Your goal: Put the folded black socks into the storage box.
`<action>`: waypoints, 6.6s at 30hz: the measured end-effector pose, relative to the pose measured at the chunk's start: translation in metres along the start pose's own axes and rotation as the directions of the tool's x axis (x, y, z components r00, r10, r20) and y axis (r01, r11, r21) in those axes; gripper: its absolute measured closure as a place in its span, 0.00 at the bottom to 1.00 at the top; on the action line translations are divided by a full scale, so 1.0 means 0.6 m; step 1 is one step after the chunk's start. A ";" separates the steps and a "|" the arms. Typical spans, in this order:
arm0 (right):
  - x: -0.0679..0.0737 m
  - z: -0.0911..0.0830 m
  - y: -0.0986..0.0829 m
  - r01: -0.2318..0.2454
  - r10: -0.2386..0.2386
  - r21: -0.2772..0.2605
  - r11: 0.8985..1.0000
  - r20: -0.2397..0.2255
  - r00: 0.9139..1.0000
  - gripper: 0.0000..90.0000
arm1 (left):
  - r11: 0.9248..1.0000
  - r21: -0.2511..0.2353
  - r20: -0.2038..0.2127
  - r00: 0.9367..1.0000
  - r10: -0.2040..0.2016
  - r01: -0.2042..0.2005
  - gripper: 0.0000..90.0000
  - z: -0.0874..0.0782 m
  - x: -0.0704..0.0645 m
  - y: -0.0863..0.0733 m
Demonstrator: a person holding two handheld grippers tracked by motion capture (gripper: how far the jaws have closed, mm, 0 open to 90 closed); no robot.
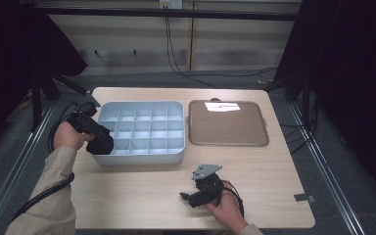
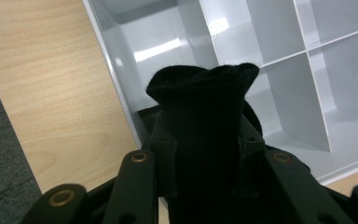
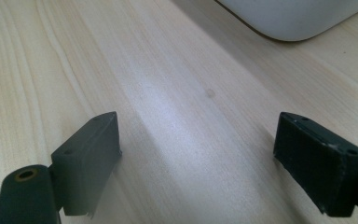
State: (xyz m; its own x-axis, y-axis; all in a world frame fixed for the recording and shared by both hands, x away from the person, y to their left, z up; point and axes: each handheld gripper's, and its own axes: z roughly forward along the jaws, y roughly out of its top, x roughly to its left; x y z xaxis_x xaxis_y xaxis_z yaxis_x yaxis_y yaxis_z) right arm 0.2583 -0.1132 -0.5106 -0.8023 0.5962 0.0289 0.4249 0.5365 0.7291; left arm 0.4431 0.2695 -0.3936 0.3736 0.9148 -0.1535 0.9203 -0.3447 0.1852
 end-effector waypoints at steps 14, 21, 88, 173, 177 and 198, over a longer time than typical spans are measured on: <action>0.000 0.000 0.000 -0.002 0.002 0.000 1.000 0.001 1.000 0.16 | 0.999 0.036 -0.021 1.000 0.008 -0.007 0.76 0.015 -0.010 0.000; 0.001 0.000 0.000 -0.006 0.006 0.001 1.000 0.001 1.000 0.16 | 0.999 0.049 -0.022 1.000 -0.010 0.011 0.76 0.025 -0.008 -0.001; -0.001 0.001 0.002 -0.003 0.003 0.003 1.000 0.000 1.000 0.16 | 0.999 0.010 -0.049 0.998 -0.037 0.037 0.59 -0.077 -0.009 0.014; 0.000 0.002 0.002 -0.004 0.004 0.002 1.000 0.000 1.000 0.16 | 0.992 0.122 -0.019 1.000 0.021 -0.018 1.00 0.047 -0.021 0.003; 0.000 0.002 0.002 -0.004 0.004 0.002 1.000 0.000 1.000 0.16 | 0.994 0.108 -0.021 1.000 0.016 -0.013 1.00 0.050 -0.022 0.000; 0.000 0.002 0.002 -0.004 0.004 0.002 1.000 0.000 1.000 0.16 | 0.995 0.098 -0.012 1.000 0.022 -0.021 1.00 0.073 -0.021 -0.004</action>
State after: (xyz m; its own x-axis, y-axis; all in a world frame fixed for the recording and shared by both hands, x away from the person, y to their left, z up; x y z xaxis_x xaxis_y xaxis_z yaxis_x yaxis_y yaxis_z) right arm 0.2594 -0.1121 -0.5107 -0.8008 0.5981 0.0319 0.4288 0.5352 0.7278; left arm 0.4410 0.2495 -0.4344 0.3922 0.9096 -0.1375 0.9194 -0.3825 0.0920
